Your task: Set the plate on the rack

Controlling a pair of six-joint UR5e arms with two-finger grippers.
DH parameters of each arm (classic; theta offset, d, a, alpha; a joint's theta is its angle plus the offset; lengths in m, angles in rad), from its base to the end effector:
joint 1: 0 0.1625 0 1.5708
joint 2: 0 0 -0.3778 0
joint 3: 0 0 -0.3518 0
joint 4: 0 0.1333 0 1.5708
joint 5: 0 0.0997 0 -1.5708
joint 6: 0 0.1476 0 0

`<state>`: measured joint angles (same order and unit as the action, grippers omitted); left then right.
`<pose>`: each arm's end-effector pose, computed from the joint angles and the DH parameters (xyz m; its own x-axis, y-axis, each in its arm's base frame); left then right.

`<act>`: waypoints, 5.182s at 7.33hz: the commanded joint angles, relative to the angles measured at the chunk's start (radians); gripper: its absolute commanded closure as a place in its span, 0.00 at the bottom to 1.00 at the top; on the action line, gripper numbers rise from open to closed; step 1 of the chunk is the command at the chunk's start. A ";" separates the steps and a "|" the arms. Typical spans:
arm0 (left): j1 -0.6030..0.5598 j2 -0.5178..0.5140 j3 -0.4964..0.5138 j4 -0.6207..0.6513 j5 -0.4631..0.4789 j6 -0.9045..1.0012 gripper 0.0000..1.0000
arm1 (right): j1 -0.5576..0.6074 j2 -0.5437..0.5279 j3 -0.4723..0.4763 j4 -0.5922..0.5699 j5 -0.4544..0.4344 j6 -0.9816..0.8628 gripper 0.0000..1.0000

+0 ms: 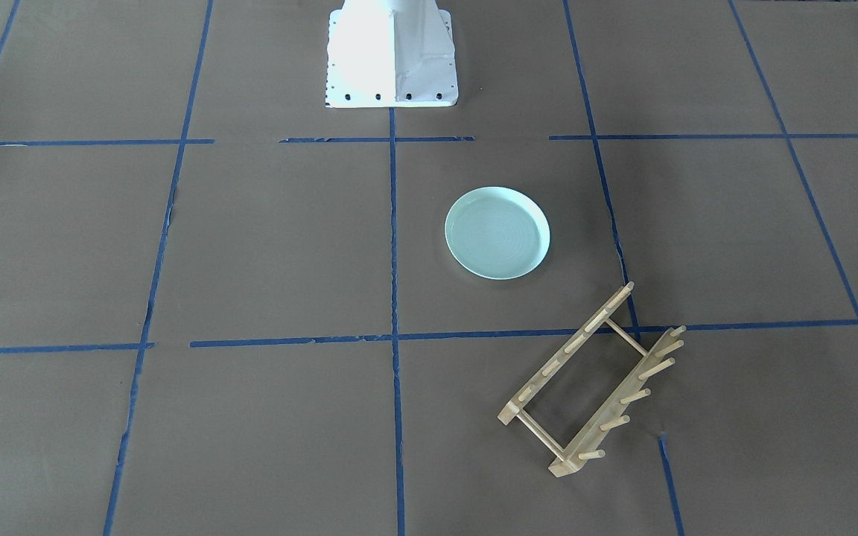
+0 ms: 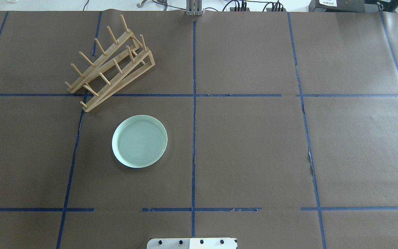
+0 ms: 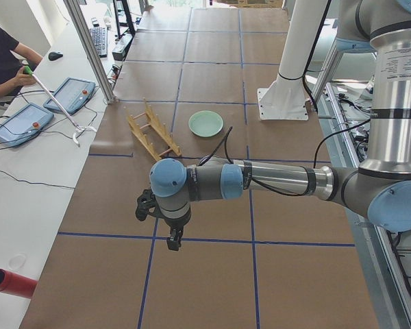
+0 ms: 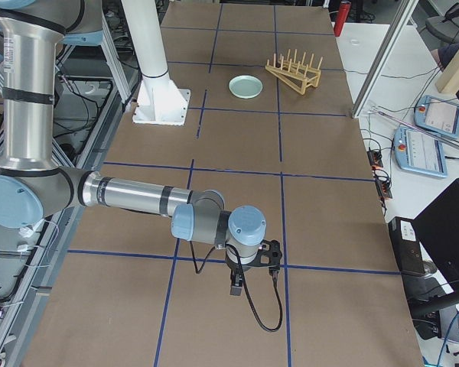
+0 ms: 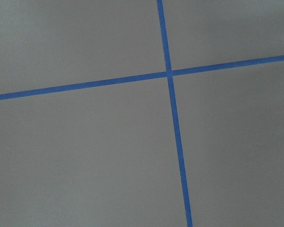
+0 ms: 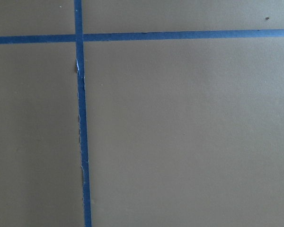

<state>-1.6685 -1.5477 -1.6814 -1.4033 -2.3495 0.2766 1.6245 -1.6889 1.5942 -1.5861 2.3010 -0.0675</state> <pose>-0.0717 -0.4278 0.6221 0.7028 0.1504 -0.6953 -0.0984 0.9886 0.1143 0.0559 -0.3903 0.6912 0.7419 0.0459 0.6689 -0.0033 0.9979 -0.0648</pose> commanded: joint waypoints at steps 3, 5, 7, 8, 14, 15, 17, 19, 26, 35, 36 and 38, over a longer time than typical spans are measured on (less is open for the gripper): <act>0.033 0.028 0.009 -0.191 -0.083 -0.076 0.00 | 0.000 0.000 0.000 0.000 0.000 0.000 0.00; 0.203 0.020 -0.084 -0.311 -0.139 -0.506 0.00 | 0.000 0.000 0.000 0.000 0.000 0.000 0.00; 0.417 -0.006 -0.212 -0.370 -0.082 -0.884 0.00 | 0.000 0.000 0.000 0.000 0.000 0.000 0.00; 0.506 -0.090 -0.236 -0.368 -0.018 -1.075 0.00 | 0.000 0.000 0.001 0.000 0.000 0.000 0.00; 1.033 -0.653 0.052 -0.190 0.268 -1.637 0.00 | 0.000 0.000 0.000 0.000 0.000 0.000 0.00; 1.037 -0.775 0.159 -0.122 0.274 -1.643 0.00 | 0.000 0.000 0.001 0.000 0.000 0.000 0.00; 1.070 -0.841 0.245 -0.115 0.291 -1.643 0.04 | 0.000 0.000 0.001 0.000 0.000 0.000 0.00; 1.104 -0.835 0.264 -0.118 0.344 -1.645 0.22 | 0.000 0.000 0.001 0.000 0.000 0.000 0.00; 1.109 -0.828 0.285 -0.129 0.349 -1.637 0.46 | 0.000 0.000 0.001 0.000 0.000 0.000 0.00; 0.957 -0.801 0.015 -0.253 0.341 -1.854 1.00 | 0.000 0.000 0.001 0.000 0.000 0.000 0.00; 0.890 -0.796 -0.039 -0.361 0.341 -1.957 1.00 | 0.000 0.000 0.001 0.000 0.000 0.000 0.00; 0.808 -0.674 -0.043 -0.835 0.345 -2.173 1.00 | 0.000 0.000 0.000 0.000 0.000 0.000 0.00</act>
<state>-0.8116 -2.3038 -1.7101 -1.9332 -2.0074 -1.7630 1.6245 -1.6889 1.5951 -1.5861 2.3010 -0.0675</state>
